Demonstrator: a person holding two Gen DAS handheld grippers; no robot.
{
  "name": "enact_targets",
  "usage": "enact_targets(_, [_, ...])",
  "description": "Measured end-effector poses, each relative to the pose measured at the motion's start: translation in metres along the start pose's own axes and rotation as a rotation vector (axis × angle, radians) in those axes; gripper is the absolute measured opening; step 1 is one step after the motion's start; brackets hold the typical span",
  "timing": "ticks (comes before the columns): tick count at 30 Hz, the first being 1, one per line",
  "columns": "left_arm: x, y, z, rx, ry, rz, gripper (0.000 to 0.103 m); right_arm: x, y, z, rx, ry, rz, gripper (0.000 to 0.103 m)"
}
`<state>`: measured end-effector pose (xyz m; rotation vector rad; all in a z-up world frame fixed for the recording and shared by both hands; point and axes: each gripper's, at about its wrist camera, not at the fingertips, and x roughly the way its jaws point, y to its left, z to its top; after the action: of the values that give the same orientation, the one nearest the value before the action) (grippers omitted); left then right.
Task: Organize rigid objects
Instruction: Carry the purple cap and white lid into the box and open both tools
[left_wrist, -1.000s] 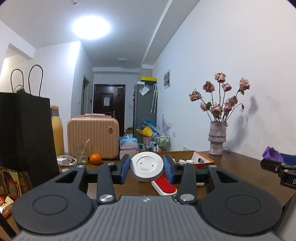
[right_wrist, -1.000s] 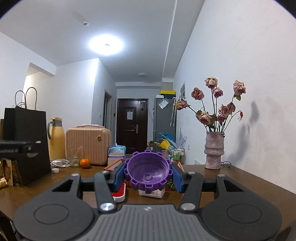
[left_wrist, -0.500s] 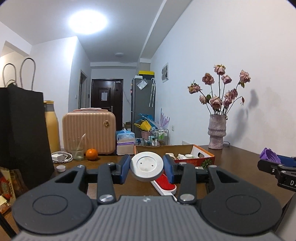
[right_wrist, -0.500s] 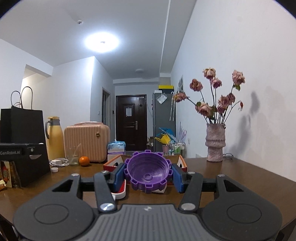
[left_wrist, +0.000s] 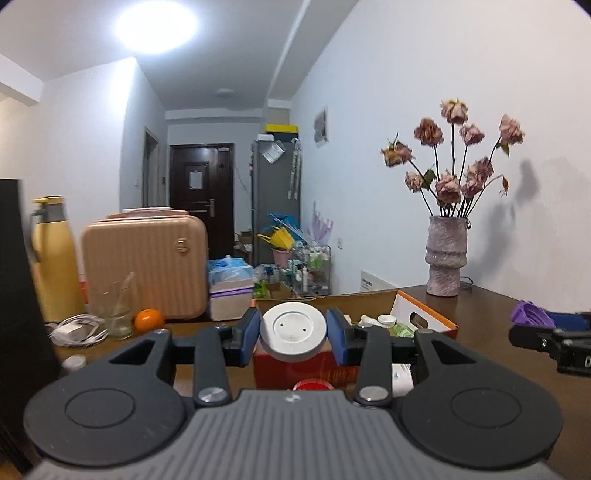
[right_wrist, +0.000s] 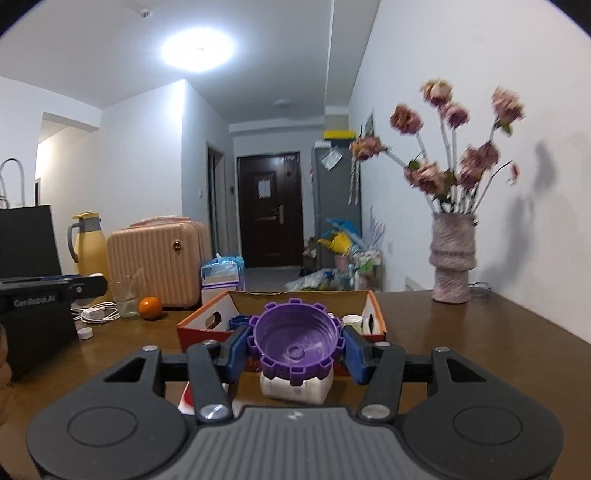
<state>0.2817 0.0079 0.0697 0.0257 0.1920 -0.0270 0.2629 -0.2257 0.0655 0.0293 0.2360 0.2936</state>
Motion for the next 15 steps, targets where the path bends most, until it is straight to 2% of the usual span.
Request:
enact_targets(3, [0.054, 0.001, 0.012, 0.008, 0.060, -0.043, 0.040, 0.051, -0.016, 0.022, 0.007, 0.048, 0.038, 0.052])
enact_targets(7, [0.133, 0.008, 0.025, 0.008, 0.186, -0.094, 0.040, 0.125, -0.028, 0.048, -0.041, 0.128, 0.075, 0.052])
enact_targets(11, [0.226, 0.013, 0.029, 0.043, 0.352, -0.132, 0.040, 0.215, -0.038, 0.065, -0.065, 0.274, 0.118, 0.052])
enact_targets(15, [0.311, 0.016, 0.027, 0.012, 0.509, -0.145, 0.040, 0.308, -0.043, 0.066, -0.039, 0.446, 0.141, 0.052])
